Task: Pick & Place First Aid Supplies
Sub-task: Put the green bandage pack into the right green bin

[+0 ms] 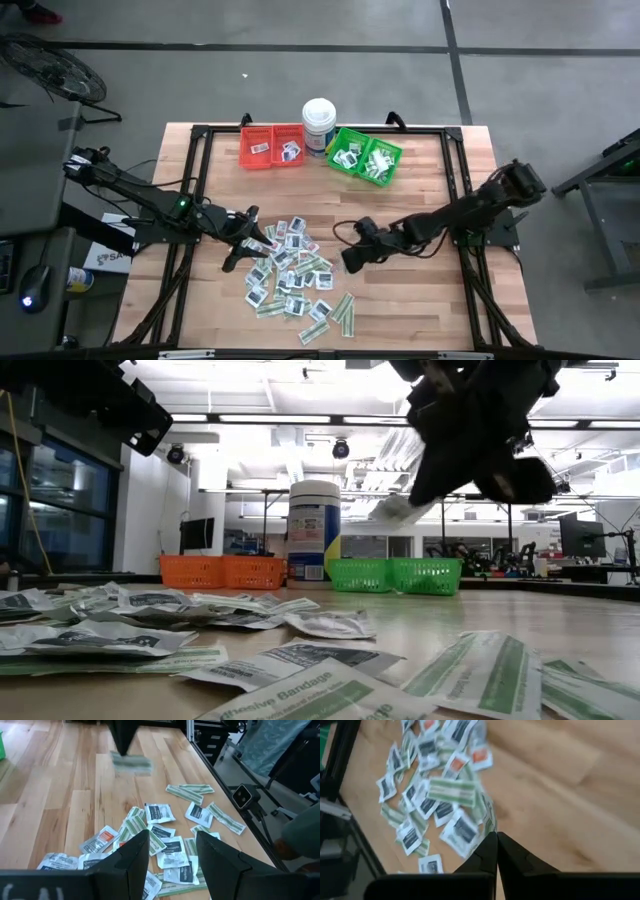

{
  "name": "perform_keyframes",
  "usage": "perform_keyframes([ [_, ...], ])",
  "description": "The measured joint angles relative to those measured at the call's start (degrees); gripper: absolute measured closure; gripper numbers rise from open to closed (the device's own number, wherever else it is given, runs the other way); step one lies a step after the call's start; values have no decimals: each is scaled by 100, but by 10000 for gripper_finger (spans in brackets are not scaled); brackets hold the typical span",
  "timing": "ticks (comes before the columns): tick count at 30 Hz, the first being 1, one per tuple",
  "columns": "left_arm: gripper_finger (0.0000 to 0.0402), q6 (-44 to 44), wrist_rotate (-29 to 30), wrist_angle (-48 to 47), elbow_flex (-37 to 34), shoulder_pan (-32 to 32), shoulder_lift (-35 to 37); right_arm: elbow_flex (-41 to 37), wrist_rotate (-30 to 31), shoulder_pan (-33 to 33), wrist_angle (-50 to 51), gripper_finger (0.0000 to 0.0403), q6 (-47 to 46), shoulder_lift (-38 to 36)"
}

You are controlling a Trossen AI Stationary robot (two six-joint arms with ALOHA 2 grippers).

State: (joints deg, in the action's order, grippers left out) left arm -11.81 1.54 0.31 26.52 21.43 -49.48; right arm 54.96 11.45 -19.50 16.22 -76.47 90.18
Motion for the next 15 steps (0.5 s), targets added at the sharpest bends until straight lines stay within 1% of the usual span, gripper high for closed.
perform_keyframes([
  [6, 239, 0, -3, 7, 0, -2, 0, 0, 531, 288, 1571, 403, -8, -909],
  [9, 239, 0, -3, 7, 0, -2, 0, 5, 674, 548, 2290, 403, 48, -1366],
  [12, 239, 8, 8, 9, 0, -2, 0, 4, 765, 912, 3059, 403, 202, -1738],
  [15, 239, 17, 24, 9, 0, -2, 0, 4, 767, 1426, 3494, 403, 589, -2101],
])
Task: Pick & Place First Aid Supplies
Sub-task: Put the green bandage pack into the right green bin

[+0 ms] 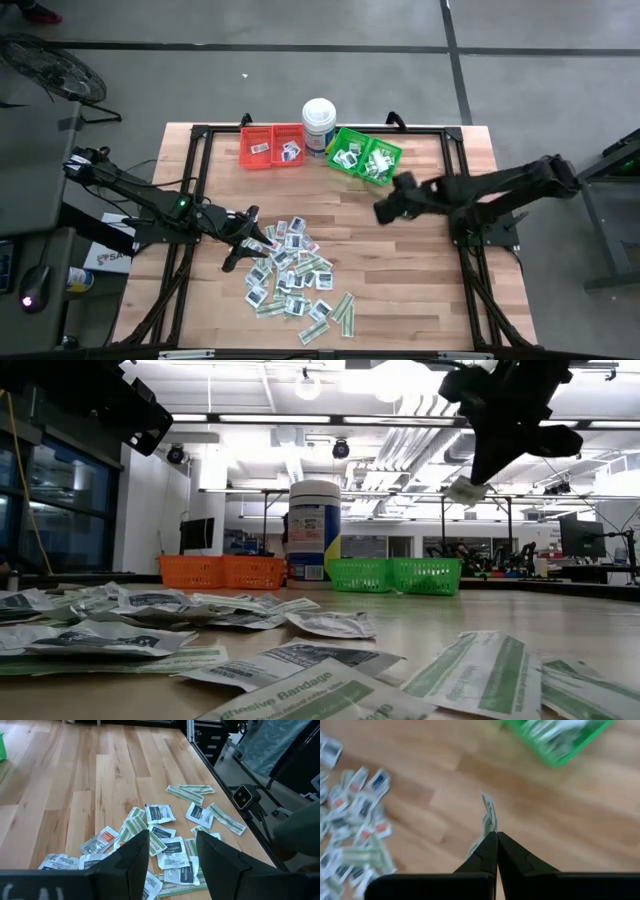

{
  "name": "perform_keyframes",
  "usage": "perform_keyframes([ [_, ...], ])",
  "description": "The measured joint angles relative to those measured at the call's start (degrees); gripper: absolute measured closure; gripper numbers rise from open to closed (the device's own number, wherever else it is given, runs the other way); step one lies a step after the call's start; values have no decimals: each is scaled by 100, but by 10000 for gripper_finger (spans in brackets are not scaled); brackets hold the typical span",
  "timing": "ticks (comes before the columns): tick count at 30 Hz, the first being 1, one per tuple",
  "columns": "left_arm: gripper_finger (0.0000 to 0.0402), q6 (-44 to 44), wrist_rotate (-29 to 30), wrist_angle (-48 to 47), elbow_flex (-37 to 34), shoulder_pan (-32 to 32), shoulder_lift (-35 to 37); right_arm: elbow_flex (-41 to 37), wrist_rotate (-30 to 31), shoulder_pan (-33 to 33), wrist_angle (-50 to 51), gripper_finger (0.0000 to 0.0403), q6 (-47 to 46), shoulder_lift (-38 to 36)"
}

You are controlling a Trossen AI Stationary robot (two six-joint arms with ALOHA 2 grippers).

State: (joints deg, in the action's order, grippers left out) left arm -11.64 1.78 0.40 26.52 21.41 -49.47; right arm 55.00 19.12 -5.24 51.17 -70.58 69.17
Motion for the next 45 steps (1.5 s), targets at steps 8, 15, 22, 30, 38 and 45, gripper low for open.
perform_keyframes([
  [8, 239, -5, 184, 38, 0, 0, 0, 0, -736, 2075, -62, 403, 2132, -458],
  [15, 239, 126, 645, 708, -2, 0, 0, 0, -1901, 3715, -1060, 403, 3781, 13],
  [22, 239, 304, 1114, 1330, -2, -2, 0, 0, -2714, 4757, -1638, 403, 4816, 905],
  [30, 239, 135, 1461, 1355, -2, -2, 0, 0, -3278, 5291, -2145, 403, 5331, 1722],
  [38, 239, 85, 1756, 1360, -2, -2, 0, 0, -3323, 5404, -2205, 403, 5567, 2106],
  [45, 239, 85, 1837, 1360, -2, -2, -2, 0, -3246, 5406, -2235, 397, 5681, 2159],
])
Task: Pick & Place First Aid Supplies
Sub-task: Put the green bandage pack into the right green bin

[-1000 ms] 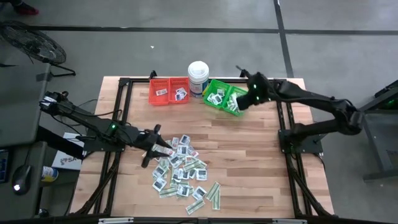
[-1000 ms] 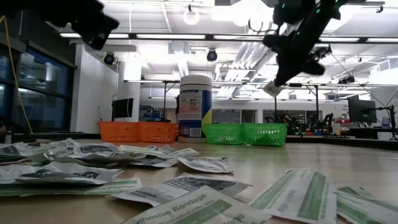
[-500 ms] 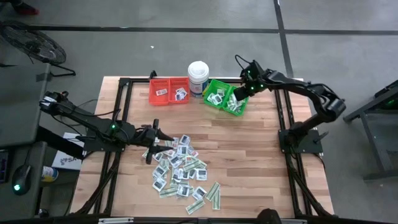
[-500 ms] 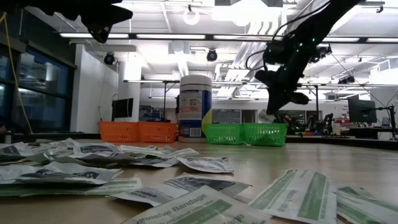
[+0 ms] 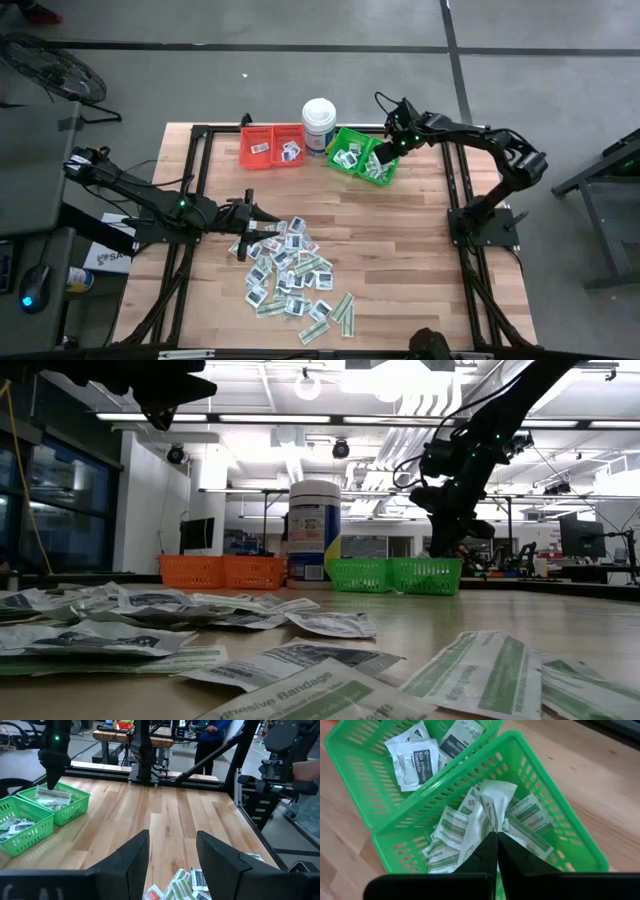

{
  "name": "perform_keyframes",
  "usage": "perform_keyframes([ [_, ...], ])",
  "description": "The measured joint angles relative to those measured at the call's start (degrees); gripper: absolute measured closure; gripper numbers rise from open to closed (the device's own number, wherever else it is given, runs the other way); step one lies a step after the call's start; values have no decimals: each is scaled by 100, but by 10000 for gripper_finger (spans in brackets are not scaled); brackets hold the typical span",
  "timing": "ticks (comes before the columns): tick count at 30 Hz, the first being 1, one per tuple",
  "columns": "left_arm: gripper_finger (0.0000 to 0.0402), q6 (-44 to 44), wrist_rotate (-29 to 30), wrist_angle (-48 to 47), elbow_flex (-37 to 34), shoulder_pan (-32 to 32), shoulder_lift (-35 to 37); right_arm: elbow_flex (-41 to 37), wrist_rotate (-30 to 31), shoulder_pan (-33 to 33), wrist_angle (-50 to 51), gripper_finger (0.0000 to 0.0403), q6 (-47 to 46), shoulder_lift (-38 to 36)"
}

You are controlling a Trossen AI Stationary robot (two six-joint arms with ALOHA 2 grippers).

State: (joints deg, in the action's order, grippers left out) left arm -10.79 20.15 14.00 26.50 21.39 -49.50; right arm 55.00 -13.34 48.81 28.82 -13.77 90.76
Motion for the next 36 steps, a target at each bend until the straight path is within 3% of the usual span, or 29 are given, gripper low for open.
perform_keyframes([
  [4, 239, 0, 6, 0, 0, 0, 0, 0, -73, 14, 4, 365, 80, 0],
  [10, 239, -2, 12, 1, 0, 0, 0, 0, -114, 138, 236, 287, 78, -19],
  [17, 239, -26, -130, 2, 0, 0, 1, -2, -215, 213, 548, 228, 122, -463],
  [27, 239, -17, -639, 2, 0, 0, 2, -2, -435, -133, 983, 229, -200, -1572],
  [36, 239, 9, -1113, -33, 0, 2, 0, -2, -687, -1854, 1608, 246, -1159, -2260],
])
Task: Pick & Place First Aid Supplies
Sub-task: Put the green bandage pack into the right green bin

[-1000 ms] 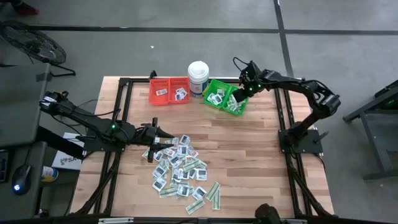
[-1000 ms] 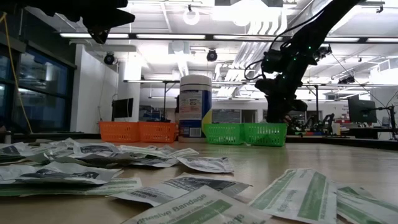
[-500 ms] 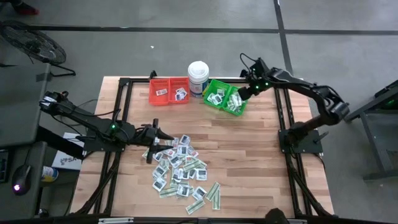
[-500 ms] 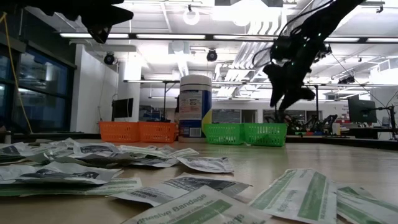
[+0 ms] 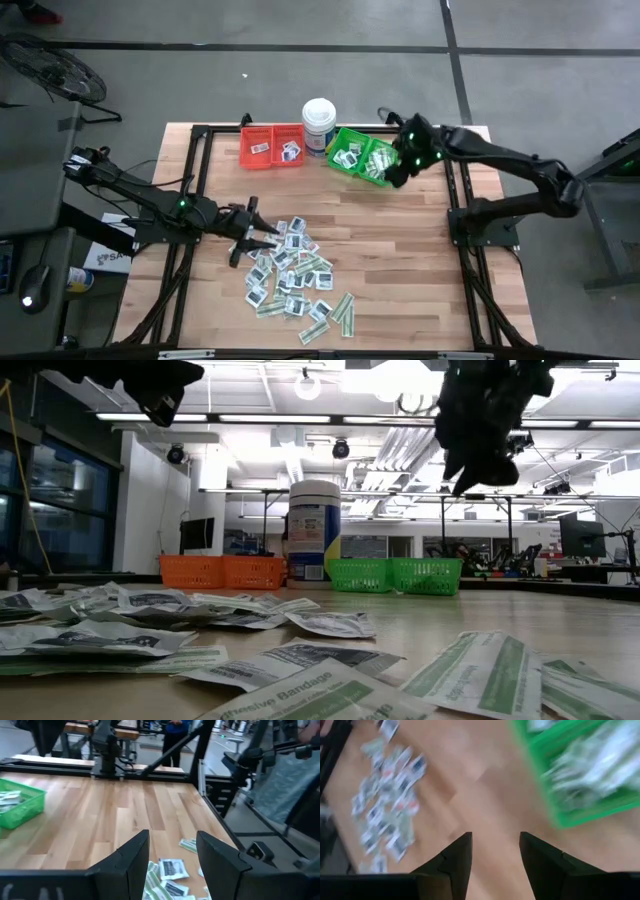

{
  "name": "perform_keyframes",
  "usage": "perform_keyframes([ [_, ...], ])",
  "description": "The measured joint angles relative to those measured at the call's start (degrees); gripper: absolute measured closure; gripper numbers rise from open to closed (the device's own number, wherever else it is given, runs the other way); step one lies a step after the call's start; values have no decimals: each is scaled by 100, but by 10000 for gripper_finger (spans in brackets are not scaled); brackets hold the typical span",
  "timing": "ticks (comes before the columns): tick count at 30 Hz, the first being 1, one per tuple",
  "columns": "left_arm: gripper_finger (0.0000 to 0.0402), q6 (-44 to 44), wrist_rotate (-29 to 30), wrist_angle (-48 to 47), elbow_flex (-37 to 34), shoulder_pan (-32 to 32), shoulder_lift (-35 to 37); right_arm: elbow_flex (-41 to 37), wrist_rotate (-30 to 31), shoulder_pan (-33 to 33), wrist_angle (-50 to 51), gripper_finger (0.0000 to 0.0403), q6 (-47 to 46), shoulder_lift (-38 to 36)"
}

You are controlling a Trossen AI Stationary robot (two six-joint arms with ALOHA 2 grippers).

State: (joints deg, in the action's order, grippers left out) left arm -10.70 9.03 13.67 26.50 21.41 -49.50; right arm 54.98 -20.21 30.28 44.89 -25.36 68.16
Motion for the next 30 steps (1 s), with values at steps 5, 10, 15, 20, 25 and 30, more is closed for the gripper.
perform_keyframes([
  [5, 239, 50, -337, -15, 0, 0, 0, 0, 581, -1487, -49, 251, -934, -34],
  [10, 239, 140, -473, -17, 0, 0, 0, 0, 1659, -2852, -293, 251, -1928, 5],
  [15, 239, 261, -665, -30, 0, 0, 0, 0, 2119, -3969, -740, 253, -2832, 216],
  [20, 239, 297, -731, -37, 0, 0, 0, 0, 2314, -4881, -1212, 249, -3161, 800],
  [25, 239, 274, -834, -32, 0, 0, 0, 0, 2351, -5506, -2093, 245, -2863, 1541],
  [30, 239, 138, -958, -32, 0, 2, 0, 0, 2328, -5812, -2938, 246, -2844, 2275],
])
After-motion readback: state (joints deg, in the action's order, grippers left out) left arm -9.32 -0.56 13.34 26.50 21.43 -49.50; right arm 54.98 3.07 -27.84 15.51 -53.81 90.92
